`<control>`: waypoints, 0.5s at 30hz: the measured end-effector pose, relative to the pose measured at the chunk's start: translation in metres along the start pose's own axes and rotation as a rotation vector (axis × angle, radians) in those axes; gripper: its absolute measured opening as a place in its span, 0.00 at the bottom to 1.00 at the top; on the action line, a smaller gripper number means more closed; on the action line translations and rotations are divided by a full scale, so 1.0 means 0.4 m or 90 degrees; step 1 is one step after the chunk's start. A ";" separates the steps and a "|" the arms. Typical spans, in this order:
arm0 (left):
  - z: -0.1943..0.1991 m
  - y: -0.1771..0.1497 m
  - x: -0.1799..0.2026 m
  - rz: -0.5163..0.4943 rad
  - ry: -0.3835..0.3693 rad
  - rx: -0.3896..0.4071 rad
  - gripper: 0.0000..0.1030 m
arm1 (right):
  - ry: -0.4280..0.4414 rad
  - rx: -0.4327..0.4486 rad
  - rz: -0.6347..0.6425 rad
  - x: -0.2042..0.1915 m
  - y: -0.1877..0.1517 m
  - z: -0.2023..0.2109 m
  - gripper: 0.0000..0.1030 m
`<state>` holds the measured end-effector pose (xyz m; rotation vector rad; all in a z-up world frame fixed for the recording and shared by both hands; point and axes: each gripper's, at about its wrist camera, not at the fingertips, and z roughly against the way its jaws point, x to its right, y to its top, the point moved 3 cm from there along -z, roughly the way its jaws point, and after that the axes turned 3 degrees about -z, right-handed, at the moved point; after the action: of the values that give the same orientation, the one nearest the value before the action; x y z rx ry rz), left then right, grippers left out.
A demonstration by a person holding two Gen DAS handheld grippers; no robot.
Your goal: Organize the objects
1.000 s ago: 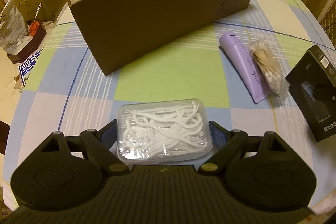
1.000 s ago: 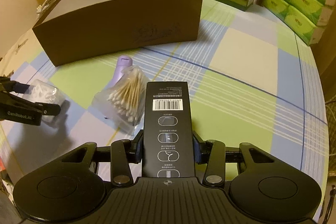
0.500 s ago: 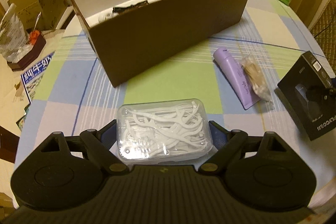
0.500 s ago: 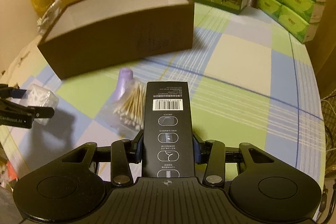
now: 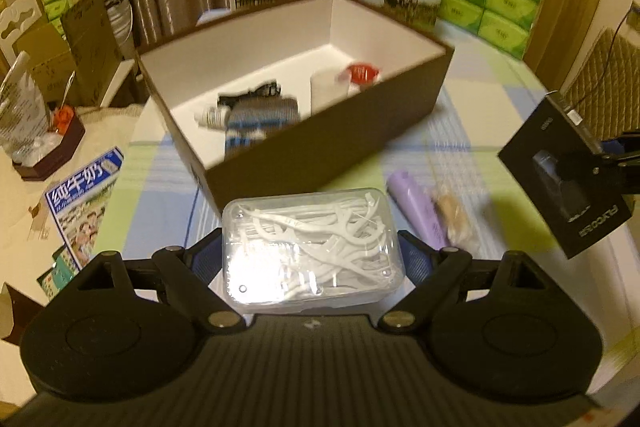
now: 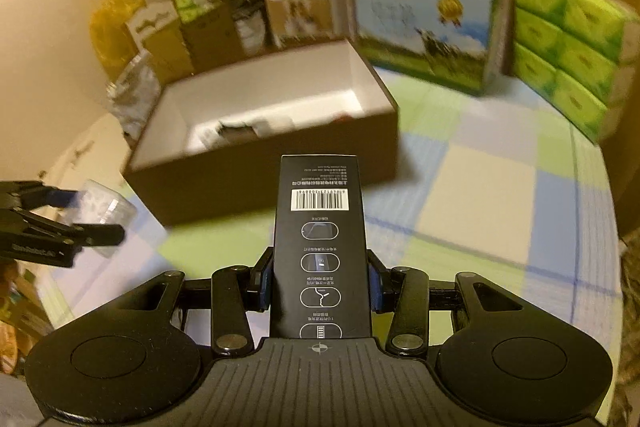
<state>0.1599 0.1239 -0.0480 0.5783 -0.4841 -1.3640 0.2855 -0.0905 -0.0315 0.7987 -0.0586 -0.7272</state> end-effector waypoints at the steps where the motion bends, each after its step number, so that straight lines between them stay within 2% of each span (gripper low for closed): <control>1: 0.002 0.014 -0.004 0.002 -0.001 0.006 0.84 | 0.007 0.007 0.004 -0.007 0.023 -0.003 0.39; 9: -0.008 0.150 -0.061 0.004 0.030 0.067 0.84 | 0.042 0.054 0.027 -0.056 0.197 -0.065 0.39; 15: -0.063 0.255 -0.114 0.000 0.058 0.085 0.84 | 0.045 0.064 0.032 -0.074 0.321 -0.159 0.39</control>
<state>0.2468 0.1826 -0.0017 0.7466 -0.5035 -1.3059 0.3566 0.0285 0.0160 0.9154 -0.0507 -0.6523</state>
